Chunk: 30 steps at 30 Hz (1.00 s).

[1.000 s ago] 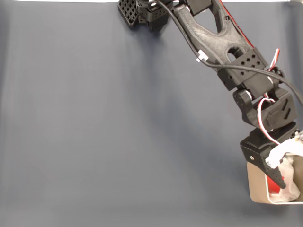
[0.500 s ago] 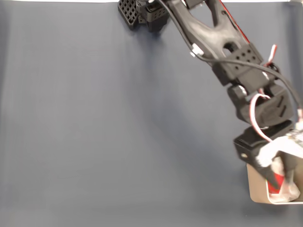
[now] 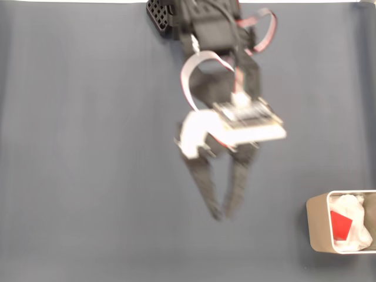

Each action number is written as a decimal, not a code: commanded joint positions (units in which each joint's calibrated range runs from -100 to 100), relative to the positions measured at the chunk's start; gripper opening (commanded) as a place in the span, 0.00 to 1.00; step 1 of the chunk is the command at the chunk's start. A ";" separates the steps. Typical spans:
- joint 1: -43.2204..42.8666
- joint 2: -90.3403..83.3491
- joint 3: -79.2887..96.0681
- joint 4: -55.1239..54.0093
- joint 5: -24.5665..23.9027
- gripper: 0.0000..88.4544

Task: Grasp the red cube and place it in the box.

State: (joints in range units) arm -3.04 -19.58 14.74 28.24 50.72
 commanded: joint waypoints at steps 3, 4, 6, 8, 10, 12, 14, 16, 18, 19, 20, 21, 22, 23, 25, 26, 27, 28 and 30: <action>3.54 -20.10 14.92 4.71 -0.68 0.00; 3.82 -23.22 18.38 5.20 -0.68 0.00; 4.25 -29.46 25.32 5.86 -0.68 0.00; 4.39 -35.53 32.25 6.76 -0.88 0.00; 4.39 -41.86 40.19 7.17 -0.83 0.00; 4.39 -48.18 48.22 7.82 -0.73 0.00; 4.32 -53.47 54.70 10.04 -0.98 0.00; 4.25 -57.89 60.90 11.18 -1.37 0.00; 4.11 -61.96 66.83 11.84 -1.42 0.00; 3.96 -63.61 69.30 12.25 -1.47 0.00; 3.82 -65.25 71.67 12.74 -1.56 0.00; 3.68 -66.38 73.58 13.40 -1.61 0.00; 3.61 -67.51 75.23 14.46 -1.66 0.00; 3.54 -68.72 76.87 15.61 -1.76 0.00; 3.47 -71.40 80.43 17.66 -1.90 0.00; 3.47 -73.14 82.34 18.81 -2.05 0.00; 3.47 -75.04 83.98 20.45 -2.15 0.00; 3.47 -76.95 85.08 22.82 -2.30 0.00; 2.62 -78.42 85.08 28.23 -3.13 0.00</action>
State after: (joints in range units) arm 0.67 -95.05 98.55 50.60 48.91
